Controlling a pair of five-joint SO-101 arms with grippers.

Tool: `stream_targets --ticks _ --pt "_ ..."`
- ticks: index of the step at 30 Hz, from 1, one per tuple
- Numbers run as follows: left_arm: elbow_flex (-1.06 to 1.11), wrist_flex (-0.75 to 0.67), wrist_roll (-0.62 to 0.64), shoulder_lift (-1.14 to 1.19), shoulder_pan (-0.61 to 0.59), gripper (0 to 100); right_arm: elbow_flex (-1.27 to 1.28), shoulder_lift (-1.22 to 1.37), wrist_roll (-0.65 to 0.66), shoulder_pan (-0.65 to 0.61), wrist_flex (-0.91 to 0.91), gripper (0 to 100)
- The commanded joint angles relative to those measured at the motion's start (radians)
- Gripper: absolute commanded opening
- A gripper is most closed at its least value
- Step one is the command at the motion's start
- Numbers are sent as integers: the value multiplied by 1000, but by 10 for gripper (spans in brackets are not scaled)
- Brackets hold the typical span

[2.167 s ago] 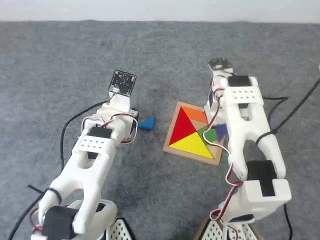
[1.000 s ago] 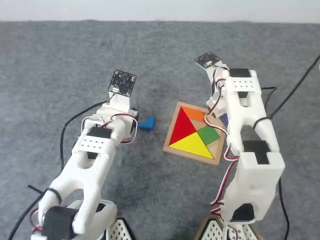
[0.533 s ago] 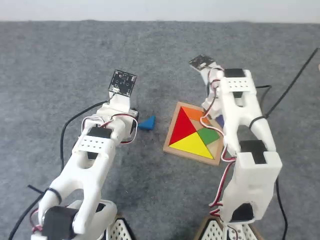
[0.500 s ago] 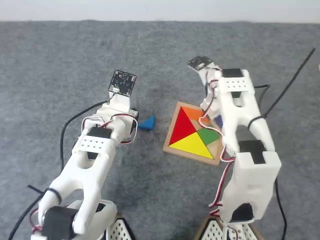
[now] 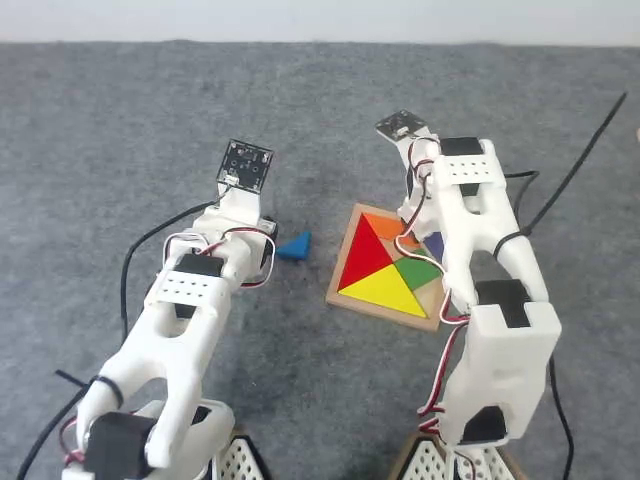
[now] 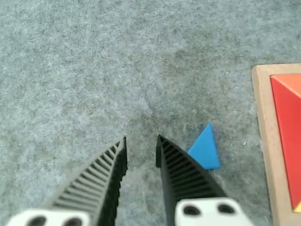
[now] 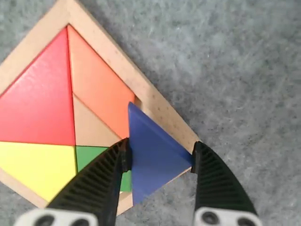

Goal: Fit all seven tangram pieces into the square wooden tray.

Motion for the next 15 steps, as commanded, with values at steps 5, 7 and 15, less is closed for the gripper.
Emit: stream_targets --ticks 5,7,15 --pt "-8 -29 -11 -44 -5 105 -44 -7 -12 12 10 174" --pt "-8 -29 -11 -44 -5 105 -44 -7 -12 12 12 213" --pt "-8 -29 -11 -44 -5 105 -44 -7 -12 12 10 256"
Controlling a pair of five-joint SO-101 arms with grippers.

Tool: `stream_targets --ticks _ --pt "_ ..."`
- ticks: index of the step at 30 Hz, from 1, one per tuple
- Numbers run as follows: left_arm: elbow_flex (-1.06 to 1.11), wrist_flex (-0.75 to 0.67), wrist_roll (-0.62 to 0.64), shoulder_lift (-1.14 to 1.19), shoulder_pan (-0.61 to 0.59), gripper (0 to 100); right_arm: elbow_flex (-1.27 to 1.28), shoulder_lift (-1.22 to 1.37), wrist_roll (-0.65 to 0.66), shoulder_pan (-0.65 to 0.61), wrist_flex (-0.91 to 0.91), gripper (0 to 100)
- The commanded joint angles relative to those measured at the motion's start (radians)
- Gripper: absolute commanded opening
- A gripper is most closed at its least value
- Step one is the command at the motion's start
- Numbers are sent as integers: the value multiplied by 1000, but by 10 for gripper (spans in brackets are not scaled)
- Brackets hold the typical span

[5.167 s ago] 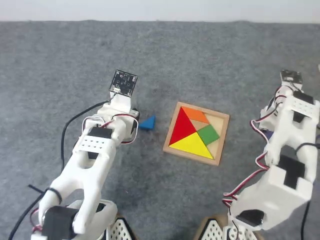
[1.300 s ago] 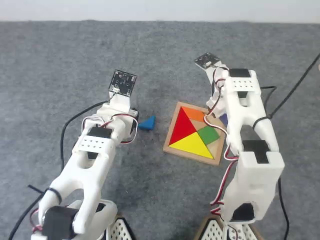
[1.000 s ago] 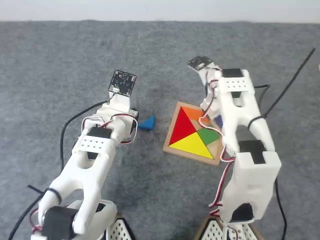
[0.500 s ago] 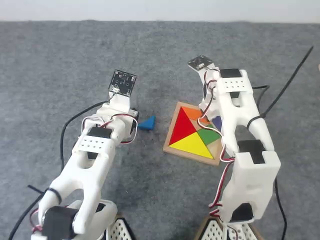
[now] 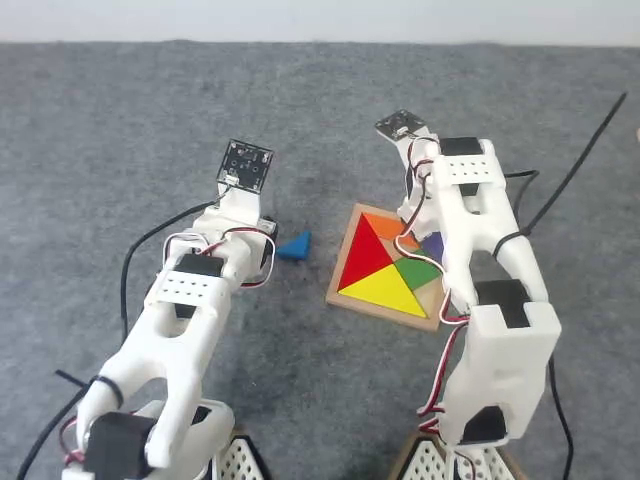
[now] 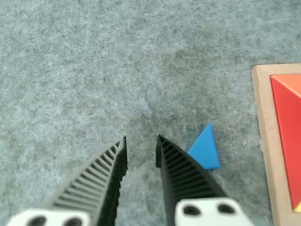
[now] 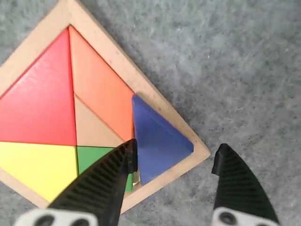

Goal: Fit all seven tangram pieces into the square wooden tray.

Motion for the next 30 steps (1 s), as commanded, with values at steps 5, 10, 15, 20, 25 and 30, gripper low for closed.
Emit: stream_targets --ticks 5,10,15,20,25,30 --pt "-8 -29 -11 -44 -5 105 -49 -16 -12 35 7 256" --pt "-8 -29 -11 -44 -5 105 -37 13 -80 44 -147 256" --pt "-7 -29 -11 -44 -5 105 -38 74 -81 38 -157 256" --pt "-8 -29 -11 -44 -5 105 -34 85 -46 74 -114 255" --pt "-8 -29 -11 -44 -5 105 -20 85 -46 97 -90 199" --pt "-8 -29 -11 -44 -5 105 5 82 -46 87 -101 207"
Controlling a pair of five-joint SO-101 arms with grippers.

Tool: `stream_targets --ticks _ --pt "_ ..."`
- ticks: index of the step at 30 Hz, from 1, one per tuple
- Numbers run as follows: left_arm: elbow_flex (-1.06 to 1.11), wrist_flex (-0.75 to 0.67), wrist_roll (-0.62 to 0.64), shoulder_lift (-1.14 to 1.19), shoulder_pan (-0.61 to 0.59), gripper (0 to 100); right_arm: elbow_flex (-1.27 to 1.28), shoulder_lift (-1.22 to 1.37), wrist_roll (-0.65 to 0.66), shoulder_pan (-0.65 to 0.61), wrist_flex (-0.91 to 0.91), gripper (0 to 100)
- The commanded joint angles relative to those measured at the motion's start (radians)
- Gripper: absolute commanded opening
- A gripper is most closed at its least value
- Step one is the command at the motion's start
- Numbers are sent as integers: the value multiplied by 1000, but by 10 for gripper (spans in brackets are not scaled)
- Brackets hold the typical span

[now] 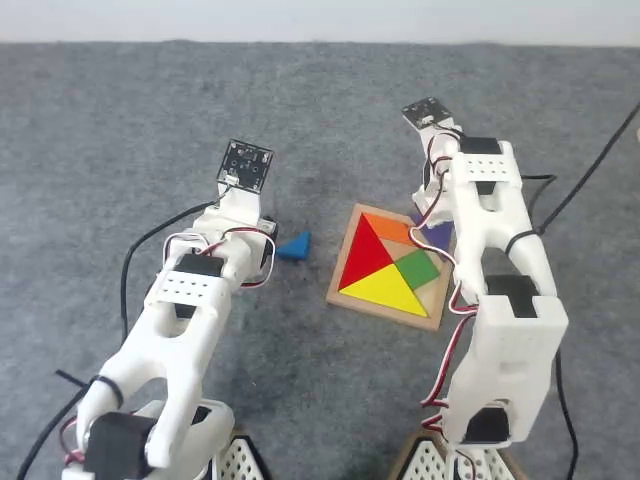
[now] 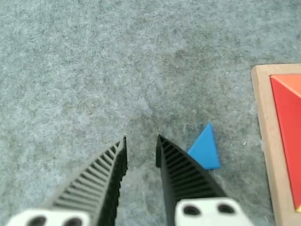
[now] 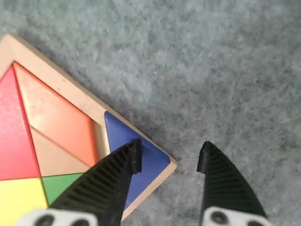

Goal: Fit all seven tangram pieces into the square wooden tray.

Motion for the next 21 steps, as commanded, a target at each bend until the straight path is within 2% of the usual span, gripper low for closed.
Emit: stream_targets --ticks 1,10,14,21 --pt "-8 -29 -11 -44 -5 105 40 4 12 7 10 208" --pt "-2 -71 -12 -44 -8 105 57 -21 11 7 30 208" --pt "19 -123 -46 -43 -38 105 157 -82 11 -13 -5 208" --pt "21 -121 -48 -43 -37 105 345 -217 11 -36 -125 207"
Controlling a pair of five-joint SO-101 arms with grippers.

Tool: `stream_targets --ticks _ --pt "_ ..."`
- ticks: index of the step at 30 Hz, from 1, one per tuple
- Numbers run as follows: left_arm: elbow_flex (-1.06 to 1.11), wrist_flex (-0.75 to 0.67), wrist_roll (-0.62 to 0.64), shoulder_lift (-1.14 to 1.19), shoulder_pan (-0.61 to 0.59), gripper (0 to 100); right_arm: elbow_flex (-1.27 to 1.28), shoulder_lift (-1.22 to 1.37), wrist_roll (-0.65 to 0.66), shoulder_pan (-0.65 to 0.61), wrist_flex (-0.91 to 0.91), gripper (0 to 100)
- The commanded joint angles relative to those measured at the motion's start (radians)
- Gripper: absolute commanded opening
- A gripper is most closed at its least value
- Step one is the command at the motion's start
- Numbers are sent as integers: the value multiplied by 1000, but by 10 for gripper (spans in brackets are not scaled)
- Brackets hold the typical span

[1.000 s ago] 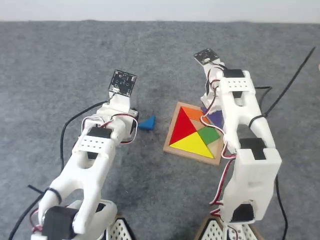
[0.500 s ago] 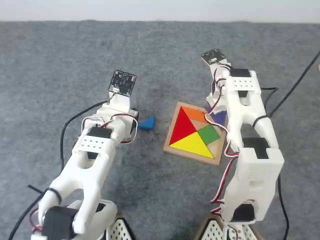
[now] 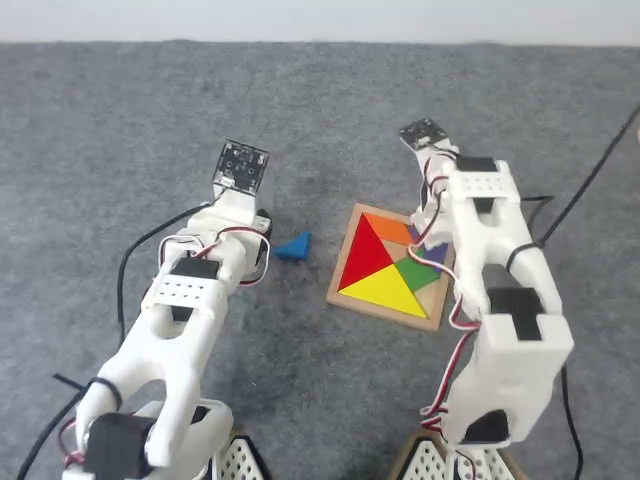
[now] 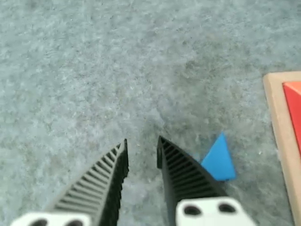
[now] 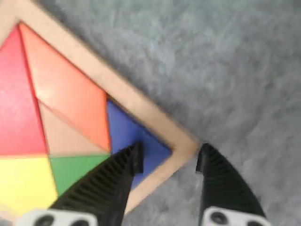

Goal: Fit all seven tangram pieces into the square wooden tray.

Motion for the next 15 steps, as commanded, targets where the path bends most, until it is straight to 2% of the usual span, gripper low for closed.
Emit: stream_targets --ticks 1,8,15 --pt "-10 -26 -9 -43 -9 105 51 -67 8 -12 -21 207" --pt "-10 -26 -11 -43 -8 105 106 -251 -101 82 -41 208" --pt "-10 -25 -12 -43 -5 105 477 -645 -140 128 -223 207"
